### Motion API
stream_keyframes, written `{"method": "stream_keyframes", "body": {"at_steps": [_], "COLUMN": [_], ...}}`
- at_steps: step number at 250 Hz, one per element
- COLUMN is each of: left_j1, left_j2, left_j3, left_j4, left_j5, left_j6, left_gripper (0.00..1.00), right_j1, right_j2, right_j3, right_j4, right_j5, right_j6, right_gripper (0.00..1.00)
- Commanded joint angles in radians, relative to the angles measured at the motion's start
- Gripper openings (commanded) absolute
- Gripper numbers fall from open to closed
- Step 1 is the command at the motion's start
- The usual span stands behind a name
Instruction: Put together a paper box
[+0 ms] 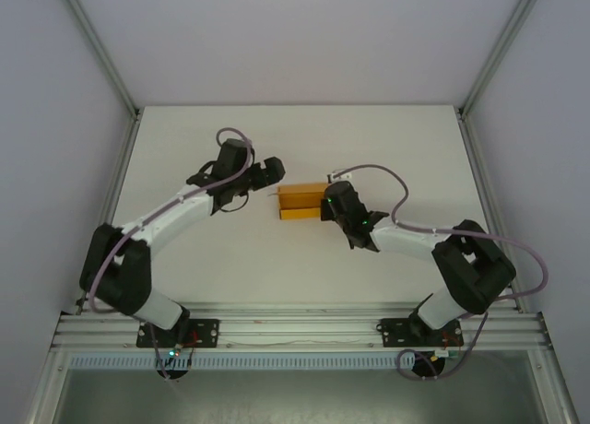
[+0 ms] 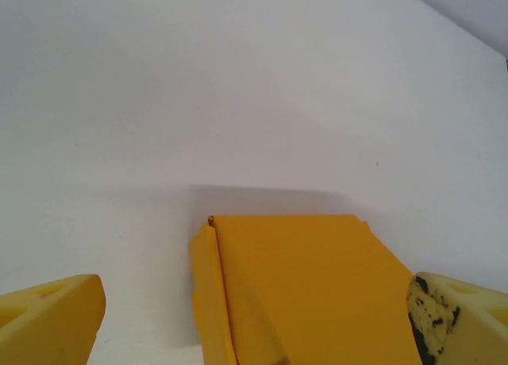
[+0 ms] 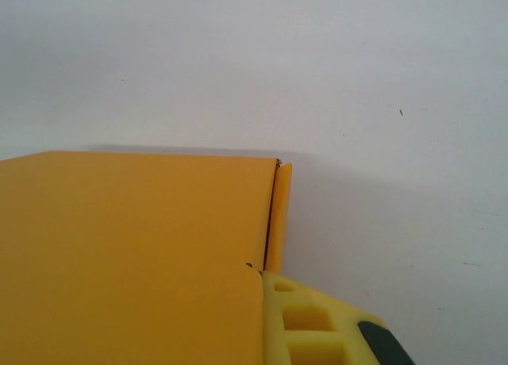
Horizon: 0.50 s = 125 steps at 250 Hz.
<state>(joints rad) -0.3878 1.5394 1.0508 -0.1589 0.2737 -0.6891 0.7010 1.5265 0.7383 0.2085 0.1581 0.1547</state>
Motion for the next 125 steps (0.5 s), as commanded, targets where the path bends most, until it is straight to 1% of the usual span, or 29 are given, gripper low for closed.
{"method": "stream_keyframes", "body": {"at_steps": [1, 30, 46, 76, 85, 95, 125], "left_j1": [0.010, 0.011, 0.008, 0.011, 0.012, 0.011, 0.011], "left_j2": [0.081, 0.139, 0.163, 0.207, 0.219, 0.232, 0.272], "left_j3": [-0.038, -0.036, -0.043, -0.049, -0.054, -0.062, -0.081], "left_j4": [0.175, 0.189, 0.197, 0.185, 0.194, 0.205, 0.214], "left_j5": [0.264, 0.289, 0.296, 0.284, 0.286, 0.294, 0.296], "left_j6": [-0.082, -0.082, -0.075, -0.058, -0.052, -0.046, -0.045], "left_gripper": [0.89, 0.78, 0.69, 0.61, 0.58, 0.57, 0.52], "right_j1": [0.012, 0.019, 0.020, 0.023, 0.024, 0.024, 0.024], "right_j2": [0.001, -0.015, -0.023, -0.042, -0.050, -0.059, -0.095], "right_j3": [-0.038, -0.054, -0.061, -0.068, -0.070, -0.077, -0.092], "right_j4": [-0.090, -0.093, -0.090, -0.101, -0.105, -0.108, -0.134], "right_j5": [0.008, 0.014, 0.005, -0.054, -0.058, -0.062, -0.062], "right_j6": [-0.015, -0.024, -0.024, -0.042, -0.042, -0.040, -0.039], "right_gripper": [0.03, 0.06, 0.08, 0.16, 0.17, 0.18, 0.29]}}
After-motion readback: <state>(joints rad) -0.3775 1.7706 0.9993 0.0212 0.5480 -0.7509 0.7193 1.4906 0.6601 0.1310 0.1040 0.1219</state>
